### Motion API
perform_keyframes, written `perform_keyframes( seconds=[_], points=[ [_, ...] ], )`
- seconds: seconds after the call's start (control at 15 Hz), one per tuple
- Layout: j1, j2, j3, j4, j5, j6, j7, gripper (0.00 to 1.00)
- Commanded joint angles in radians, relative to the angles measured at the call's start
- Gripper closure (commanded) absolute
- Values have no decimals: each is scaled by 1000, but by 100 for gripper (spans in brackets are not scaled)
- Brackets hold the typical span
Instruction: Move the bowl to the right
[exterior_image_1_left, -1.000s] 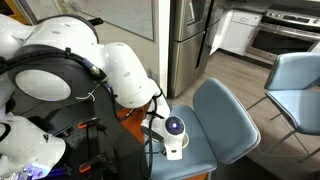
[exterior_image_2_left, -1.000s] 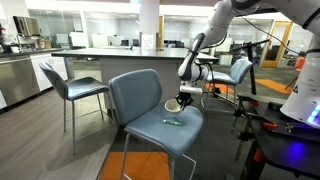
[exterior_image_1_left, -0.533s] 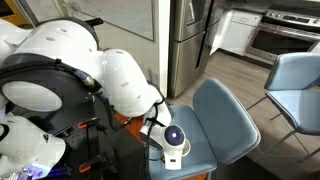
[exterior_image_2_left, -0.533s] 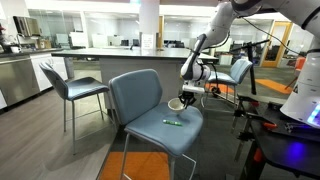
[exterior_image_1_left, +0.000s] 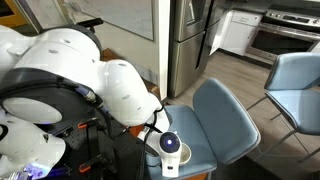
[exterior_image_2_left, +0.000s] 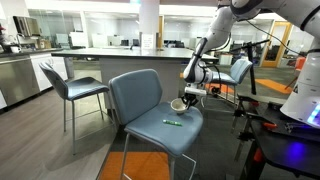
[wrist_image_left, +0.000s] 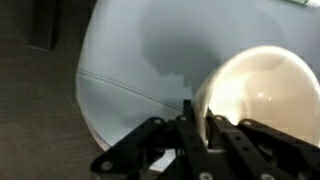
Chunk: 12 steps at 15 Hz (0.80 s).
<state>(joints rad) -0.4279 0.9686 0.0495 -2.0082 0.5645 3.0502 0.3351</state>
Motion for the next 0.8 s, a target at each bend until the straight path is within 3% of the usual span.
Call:
perform_keyframes(
  seconds=[0.0, 0.27, 0.73],
  points=[
    [-47, 17, 53, -2, 4, 77, -35, 97],
    [-80, 40, 95, 2, -6, 106, -30, 97],
    [-105, 66, 107, 11, -19, 121, -27, 97]
  ],
)
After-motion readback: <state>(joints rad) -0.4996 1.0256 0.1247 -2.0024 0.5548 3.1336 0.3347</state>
